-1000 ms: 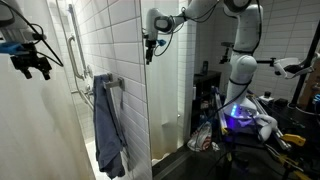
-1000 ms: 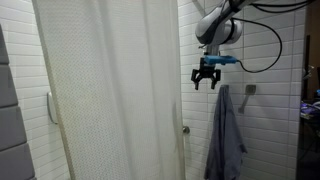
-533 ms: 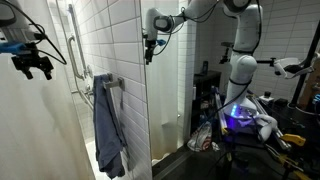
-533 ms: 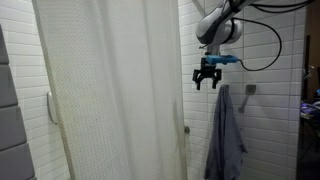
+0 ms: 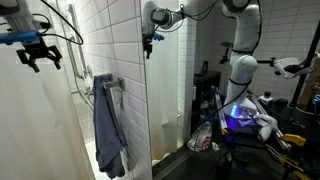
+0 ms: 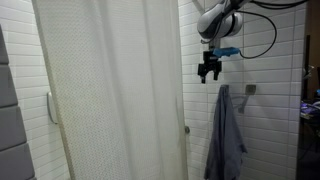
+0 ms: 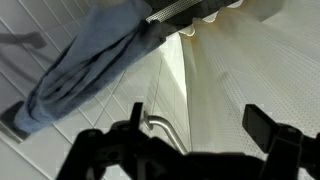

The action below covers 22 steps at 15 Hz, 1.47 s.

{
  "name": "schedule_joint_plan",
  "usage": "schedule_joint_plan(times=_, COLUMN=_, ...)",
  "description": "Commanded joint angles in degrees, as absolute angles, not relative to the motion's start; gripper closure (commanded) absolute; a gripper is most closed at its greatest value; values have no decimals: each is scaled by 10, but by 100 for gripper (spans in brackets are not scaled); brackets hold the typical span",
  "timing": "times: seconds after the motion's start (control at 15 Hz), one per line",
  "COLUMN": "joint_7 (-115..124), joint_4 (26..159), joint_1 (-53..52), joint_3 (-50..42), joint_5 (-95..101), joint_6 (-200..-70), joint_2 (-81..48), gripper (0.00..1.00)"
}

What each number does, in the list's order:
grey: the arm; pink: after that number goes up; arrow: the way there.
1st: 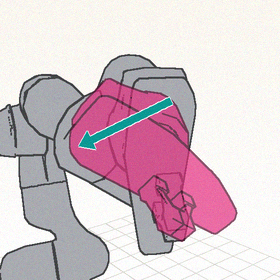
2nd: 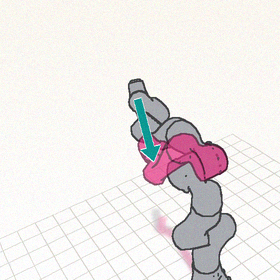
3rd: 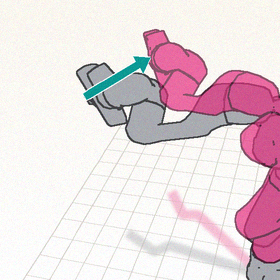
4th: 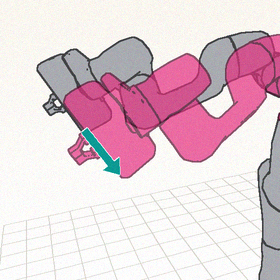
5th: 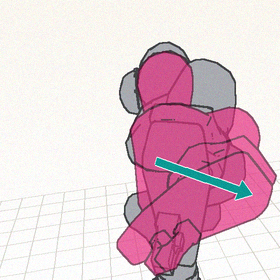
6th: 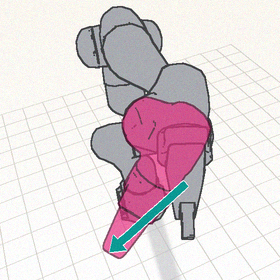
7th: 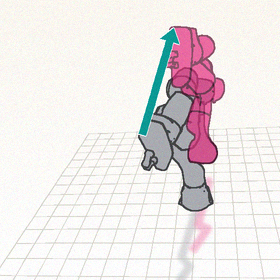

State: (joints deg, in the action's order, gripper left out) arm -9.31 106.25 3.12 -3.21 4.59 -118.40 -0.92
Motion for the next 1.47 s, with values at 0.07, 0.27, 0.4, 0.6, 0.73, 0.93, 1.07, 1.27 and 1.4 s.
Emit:
schedule_joint_plan(times=0.07, joint_7=-207, joint_4=1014, joint_1=40, joint_3=-37, joint_5=17, joint_6=-1222, joint_2=-41, gripper=0)
schedule_joint_plan(times=0.27, joint_7=-281, joint_4=993, joint_1=48, joint_3=-34, joint_5=-31, joint_6=-1253, joint_2=-61, gripper=0)
schedule_joint_plan(times=0.4, joint_7=-323, joint_4=983, joint_1=52, joint_3=-31, joint_5=-59, joint_6=-1238, joint_2=-68, gripper=0)
schedule_joint_plan(times=0.6, joint_7=-304, joint_4=997, joint_1=50, joint_3=-32, joint_5=-46, joint_6=-1246, joint_2=-61, gripper=0)
schedule_joint_plan(times=0.73, joint_7=-308, joint_4=995, joint_1=51, joint_3=-31, joint_5=-46, joint_6=-1246, joint_2=-64, gripper=0)
schedule_joint_plan(times=0.93, joint_7=-308, joint_4=994, joint_1=51, joint_3=-31, joint_5=-46, joint_6=-1246, joint_2=-64, gripper=0)
schedule_joint_plan(times=1.07, joint_7=-309, joint_4=994, joint_1=51, joint_3=-31, joint_5=-46, joint_6=-1246, joint_2=-64, gripper=0)
schedule_joint_plan(times=1.27, joint_7=-340, joint_4=976, joint_1=54, joint_3=-28, joint_5=-67, joint_6=-1252, joint_2=-82, gripper=0)
schedule_joint_plan(times=1.4, joint_7=-366, joint_4=963, joint_1=57, joint_3=-26, joint_5=-82, joint_6=-1260, joint_2=-94, gripper=0)
